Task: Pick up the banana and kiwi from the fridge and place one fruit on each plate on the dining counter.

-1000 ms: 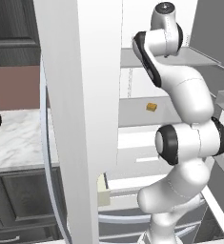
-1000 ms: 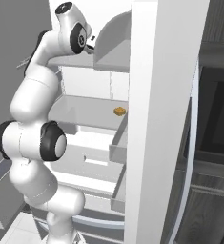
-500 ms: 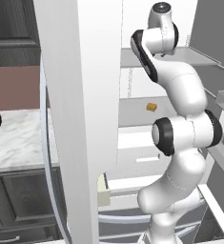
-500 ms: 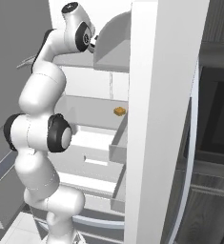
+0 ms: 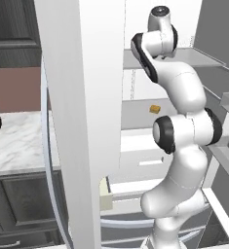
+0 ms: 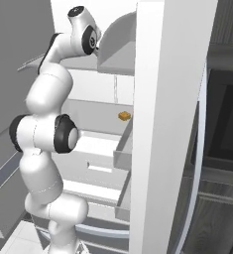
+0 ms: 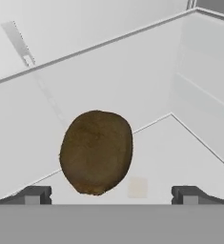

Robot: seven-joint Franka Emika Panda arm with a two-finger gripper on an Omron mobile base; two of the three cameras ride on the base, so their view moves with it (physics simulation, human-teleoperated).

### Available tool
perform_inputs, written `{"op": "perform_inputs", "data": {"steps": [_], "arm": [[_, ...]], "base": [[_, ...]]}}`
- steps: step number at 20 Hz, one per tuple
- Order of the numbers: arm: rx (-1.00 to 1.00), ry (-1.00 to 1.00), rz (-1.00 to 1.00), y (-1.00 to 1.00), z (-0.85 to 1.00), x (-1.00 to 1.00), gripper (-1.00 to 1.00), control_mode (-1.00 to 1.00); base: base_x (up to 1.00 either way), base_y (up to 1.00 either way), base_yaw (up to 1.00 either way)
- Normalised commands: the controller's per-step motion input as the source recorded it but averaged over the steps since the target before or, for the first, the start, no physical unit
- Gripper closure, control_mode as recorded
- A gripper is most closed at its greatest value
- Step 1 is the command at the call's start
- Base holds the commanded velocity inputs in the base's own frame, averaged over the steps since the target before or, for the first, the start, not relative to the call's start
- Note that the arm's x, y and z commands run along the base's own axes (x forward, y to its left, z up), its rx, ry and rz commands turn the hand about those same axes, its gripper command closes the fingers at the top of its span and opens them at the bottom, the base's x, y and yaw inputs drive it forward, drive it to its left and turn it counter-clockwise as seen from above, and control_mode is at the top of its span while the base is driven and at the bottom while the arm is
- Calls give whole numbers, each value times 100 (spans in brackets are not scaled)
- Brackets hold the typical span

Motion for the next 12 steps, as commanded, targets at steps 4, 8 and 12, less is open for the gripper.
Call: {"op": "perform_inputs", "data": {"steps": [4, 8, 12], "arm": [[0, 0, -2, -3, -2, 40, -100, -100], [0, 0, 0, -6, -1, 37, -100, -100], [0, 0, 0, -1, -3, 16, 100, -100]], "base": [[0, 0, 0], [0, 0, 0], [0, 0, 0]]}}
